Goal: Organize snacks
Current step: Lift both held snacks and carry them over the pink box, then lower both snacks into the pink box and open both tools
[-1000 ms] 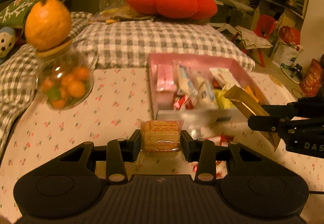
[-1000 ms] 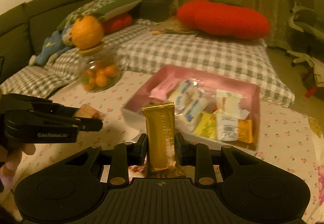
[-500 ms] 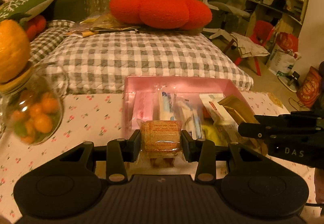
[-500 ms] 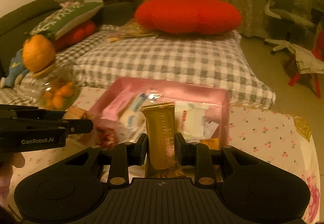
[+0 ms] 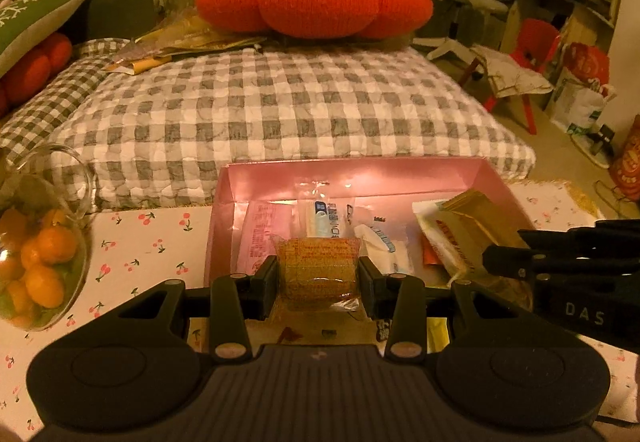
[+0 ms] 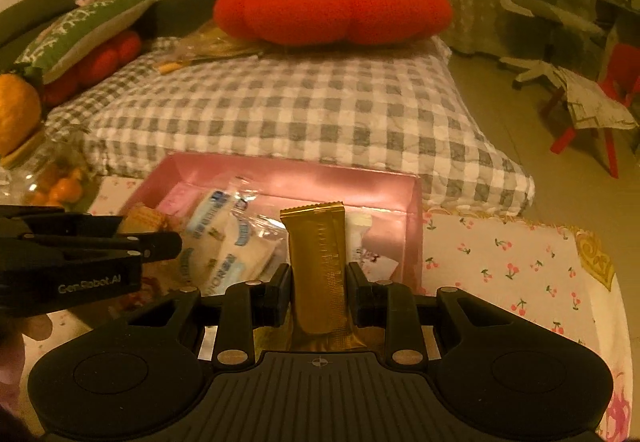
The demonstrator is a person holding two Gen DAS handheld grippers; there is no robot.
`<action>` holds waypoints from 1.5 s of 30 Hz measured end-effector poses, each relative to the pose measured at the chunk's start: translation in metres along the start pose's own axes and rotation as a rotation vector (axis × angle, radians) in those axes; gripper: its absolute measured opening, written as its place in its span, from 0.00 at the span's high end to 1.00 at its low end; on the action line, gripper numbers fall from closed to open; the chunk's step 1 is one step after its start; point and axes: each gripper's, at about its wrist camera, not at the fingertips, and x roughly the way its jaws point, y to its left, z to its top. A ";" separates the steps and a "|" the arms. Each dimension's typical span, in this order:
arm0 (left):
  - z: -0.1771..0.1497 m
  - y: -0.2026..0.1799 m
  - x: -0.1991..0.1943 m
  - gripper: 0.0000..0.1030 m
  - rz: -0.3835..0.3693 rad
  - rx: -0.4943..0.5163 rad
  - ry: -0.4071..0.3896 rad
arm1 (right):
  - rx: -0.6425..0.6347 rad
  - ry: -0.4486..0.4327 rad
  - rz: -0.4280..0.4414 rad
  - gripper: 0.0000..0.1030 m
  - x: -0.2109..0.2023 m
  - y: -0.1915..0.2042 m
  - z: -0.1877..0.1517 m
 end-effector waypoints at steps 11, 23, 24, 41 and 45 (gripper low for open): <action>0.004 0.003 0.018 0.61 0.046 -0.006 0.026 | 0.023 0.030 -0.031 0.74 0.016 -0.010 -0.001; 0.004 0.002 0.005 0.23 0.004 -0.009 -0.002 | 0.023 -0.013 -0.048 0.42 -0.002 -0.010 -0.001; 0.003 0.002 0.003 0.20 0.001 -0.008 -0.005 | 0.021 -0.016 -0.050 0.39 -0.005 -0.010 -0.001; -0.019 0.009 -0.053 0.04 0.008 -0.011 -0.054 | -0.008 -0.039 -0.066 0.20 -0.064 0.002 -0.018; -0.027 0.012 -0.066 0.03 0.007 -0.006 -0.060 | -0.011 -0.039 -0.054 0.18 -0.078 0.009 -0.025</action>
